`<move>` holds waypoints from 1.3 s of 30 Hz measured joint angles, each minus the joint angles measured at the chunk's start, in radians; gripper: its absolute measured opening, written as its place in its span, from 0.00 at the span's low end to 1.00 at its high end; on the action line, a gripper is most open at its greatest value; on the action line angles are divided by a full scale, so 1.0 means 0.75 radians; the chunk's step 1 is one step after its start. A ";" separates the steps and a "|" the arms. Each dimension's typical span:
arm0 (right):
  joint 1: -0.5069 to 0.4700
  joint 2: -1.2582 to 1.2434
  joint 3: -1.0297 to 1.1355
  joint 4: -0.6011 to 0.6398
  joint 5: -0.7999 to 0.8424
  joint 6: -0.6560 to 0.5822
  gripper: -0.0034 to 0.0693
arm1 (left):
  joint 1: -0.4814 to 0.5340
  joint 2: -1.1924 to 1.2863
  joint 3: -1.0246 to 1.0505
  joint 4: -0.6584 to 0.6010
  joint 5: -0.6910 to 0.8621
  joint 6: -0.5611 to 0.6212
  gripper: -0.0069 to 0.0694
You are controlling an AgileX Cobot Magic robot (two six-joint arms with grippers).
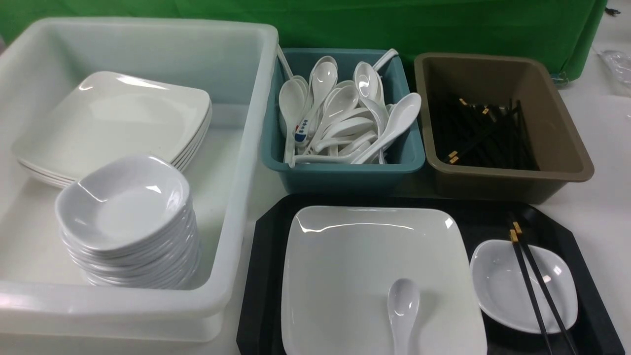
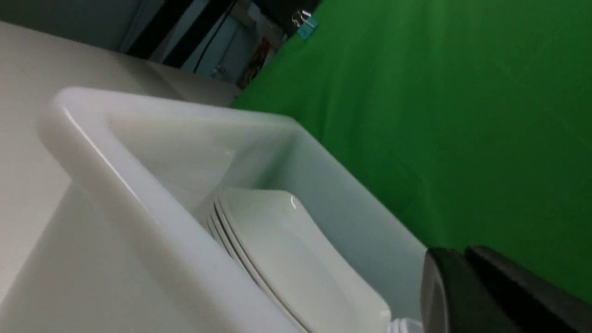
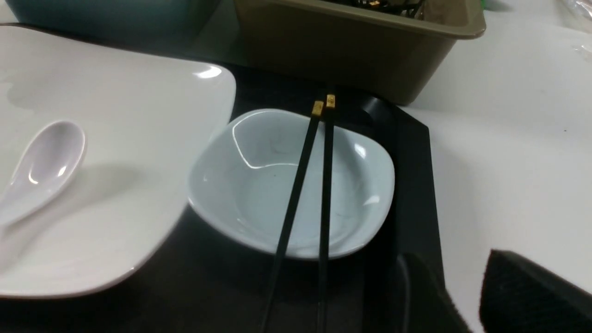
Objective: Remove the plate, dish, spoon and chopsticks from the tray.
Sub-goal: Use the right arm to grab a pair of chopsticks from the plate
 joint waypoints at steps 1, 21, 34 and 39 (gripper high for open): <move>0.000 0.000 0.000 0.000 0.000 0.000 0.38 | 0.000 0.000 0.000 0.000 0.001 -0.012 0.11; 0.000 0.000 0.000 0.000 0.000 0.000 0.38 | -0.626 0.806 -0.733 0.125 0.973 0.655 0.11; 0.000 0.000 0.000 0.000 -0.008 0.000 0.38 | -0.814 1.166 -0.733 0.068 0.721 0.803 0.11; 0.000 0.000 0.000 0.067 -0.190 0.203 0.38 | -0.827 1.104 -0.733 0.054 0.745 0.809 0.11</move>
